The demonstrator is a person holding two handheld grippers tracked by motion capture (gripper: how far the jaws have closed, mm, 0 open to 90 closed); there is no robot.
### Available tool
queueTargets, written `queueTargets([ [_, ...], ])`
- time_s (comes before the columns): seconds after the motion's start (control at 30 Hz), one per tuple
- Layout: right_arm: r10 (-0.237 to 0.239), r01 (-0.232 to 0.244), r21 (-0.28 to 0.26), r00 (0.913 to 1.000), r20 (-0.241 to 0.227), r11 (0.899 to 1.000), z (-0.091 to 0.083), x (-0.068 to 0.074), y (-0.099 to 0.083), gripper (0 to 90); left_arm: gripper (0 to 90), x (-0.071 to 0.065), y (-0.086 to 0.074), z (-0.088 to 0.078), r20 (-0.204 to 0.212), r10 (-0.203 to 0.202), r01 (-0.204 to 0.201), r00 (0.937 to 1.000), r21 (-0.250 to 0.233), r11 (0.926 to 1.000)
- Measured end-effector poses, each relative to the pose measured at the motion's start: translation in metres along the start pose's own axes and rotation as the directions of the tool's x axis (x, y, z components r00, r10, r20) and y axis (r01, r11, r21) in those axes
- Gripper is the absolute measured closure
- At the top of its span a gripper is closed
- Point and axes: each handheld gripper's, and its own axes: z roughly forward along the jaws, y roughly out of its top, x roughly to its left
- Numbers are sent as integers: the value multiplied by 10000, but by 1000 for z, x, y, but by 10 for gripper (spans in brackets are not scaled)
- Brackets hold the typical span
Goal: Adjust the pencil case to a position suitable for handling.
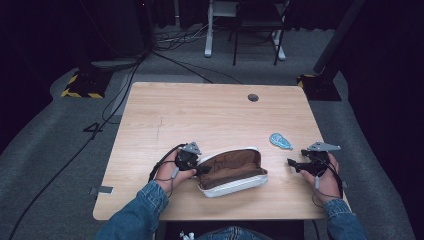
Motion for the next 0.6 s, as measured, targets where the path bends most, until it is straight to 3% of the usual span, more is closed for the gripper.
queueTargets([
  [0.07, -3, 3, -1, 10000, -2, 10000, 0, 0, 0, 221, 789, 0, 0, 0, 34, -49, 49, 10000, 15, 10000],
  [0.13, -3, 3, 3, 10000, -8, 10000, 0, 0, 0, 221, 693, 1, 0, 0, 123, -142, 143, 9998, -112, 9998],
  [0.17, -4, 4, 2, 10000, -10, 10000, 0, 0, 0, 221, 693, 1, 0, 0, 102, -187, 190, 9998, -346, 9992],
  [0.2, -5, 5, 3, 10000, -12, 10000, 0, 0, 0, 221, 551, 1, 0, 0, -54, -169, 165, 9998, -688, 9975],
  [0.27, -5, 5, 4, 10000, -11, 10000, 0, 0, 0, 221, 473, 1, 1, 0, -136, -120, 109, 9998, -792, 9968],
  [0.6, -6, 6, 3, 10000, -24, 10000, 0, 0, 0, 221, 372, -3, 3, -12, -511, 164, -230, 9986, -1300, 9912],
])
